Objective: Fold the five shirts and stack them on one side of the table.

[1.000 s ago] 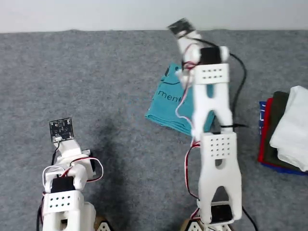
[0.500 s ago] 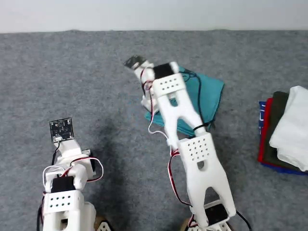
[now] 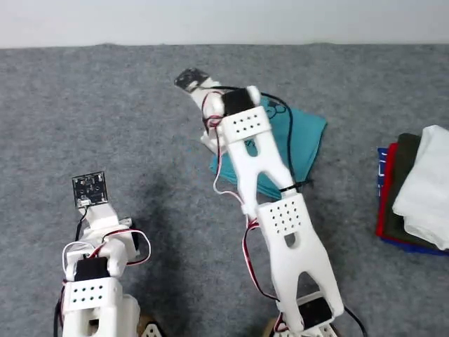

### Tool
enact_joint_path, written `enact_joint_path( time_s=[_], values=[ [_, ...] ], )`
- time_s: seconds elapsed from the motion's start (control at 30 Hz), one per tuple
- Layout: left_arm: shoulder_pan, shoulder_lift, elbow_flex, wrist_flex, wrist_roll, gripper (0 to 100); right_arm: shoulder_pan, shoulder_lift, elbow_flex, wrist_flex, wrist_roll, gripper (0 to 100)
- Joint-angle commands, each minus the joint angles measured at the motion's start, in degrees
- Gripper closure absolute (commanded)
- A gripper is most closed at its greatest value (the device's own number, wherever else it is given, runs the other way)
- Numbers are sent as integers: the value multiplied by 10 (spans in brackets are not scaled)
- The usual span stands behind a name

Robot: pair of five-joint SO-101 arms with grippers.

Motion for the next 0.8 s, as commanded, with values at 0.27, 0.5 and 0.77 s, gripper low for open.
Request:
enact_joint_path(
  time_s=[0.27,0.5,0.77],
  values=[
    [-1,-4,-3,-12,4,985,86,-133,132,24,-137,983],
    [-1,-4,-3,-12,4,985,135,-166,190,17,-358,851],
    [-1,-4,-3,-12,4,985,142,-128,188,-7,-506,651]
  ],
)
